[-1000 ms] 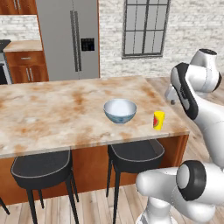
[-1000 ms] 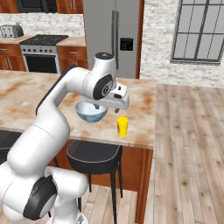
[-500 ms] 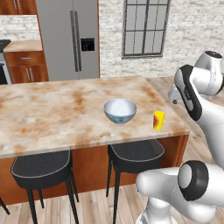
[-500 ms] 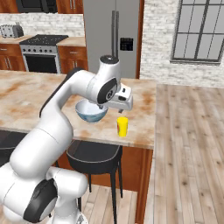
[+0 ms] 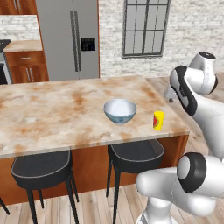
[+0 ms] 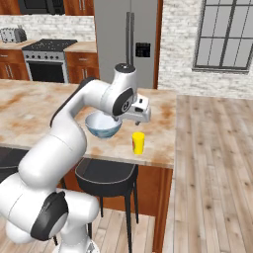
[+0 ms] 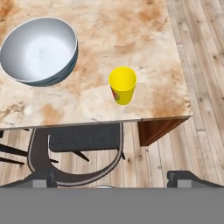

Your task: Place the cup inside the bowl on the dining table and move the bowl to any counter.

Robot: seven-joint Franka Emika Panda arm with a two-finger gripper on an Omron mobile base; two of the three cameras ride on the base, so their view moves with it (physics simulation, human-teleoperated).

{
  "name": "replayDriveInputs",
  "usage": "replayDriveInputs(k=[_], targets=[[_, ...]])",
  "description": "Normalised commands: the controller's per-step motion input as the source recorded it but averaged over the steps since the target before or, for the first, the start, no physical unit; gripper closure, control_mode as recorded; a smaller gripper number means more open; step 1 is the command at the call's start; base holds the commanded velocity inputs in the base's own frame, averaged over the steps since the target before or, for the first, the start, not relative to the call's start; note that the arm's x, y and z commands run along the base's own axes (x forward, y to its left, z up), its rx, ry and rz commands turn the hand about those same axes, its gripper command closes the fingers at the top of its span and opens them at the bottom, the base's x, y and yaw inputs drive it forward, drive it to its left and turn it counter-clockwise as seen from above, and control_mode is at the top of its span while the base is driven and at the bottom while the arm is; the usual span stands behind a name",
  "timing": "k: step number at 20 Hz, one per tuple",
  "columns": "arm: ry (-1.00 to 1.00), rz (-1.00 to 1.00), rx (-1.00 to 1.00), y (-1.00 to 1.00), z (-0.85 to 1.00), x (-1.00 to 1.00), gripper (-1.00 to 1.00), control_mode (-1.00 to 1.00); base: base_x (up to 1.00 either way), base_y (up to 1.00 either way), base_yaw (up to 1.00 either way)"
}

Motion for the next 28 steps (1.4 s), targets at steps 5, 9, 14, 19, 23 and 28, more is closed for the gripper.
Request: replayDriveInputs(k=[5,9,14,19,23,28], targets=[[0.00,0.00,0.00,0.00,-0.06,0.34,-1.00,-1.00,0.00,0.00,0.00],[0.00,0.00,0.00,0.00,-0.11,0.30,-1.00,-1.00,0.00,0.00,0.00],[0.00,0.00,0.00,0.00,-0.19,0.21,-1.00,-1.00,0.00,0.00,0.00],[-0.02,0.00,0.00,-0.02,-0.18,0.20,-1.00,-1.00,0.00,0.00,0.00],[-0.04,0.00,0.00,-0.06,-0.11,0.19,-1.00,-1.00,0.00,0.00,0.00],[-0.05,0.00,0.00,-0.17,-0.08,0.24,-1.00,-1.00,0.00,0.00,0.00]])
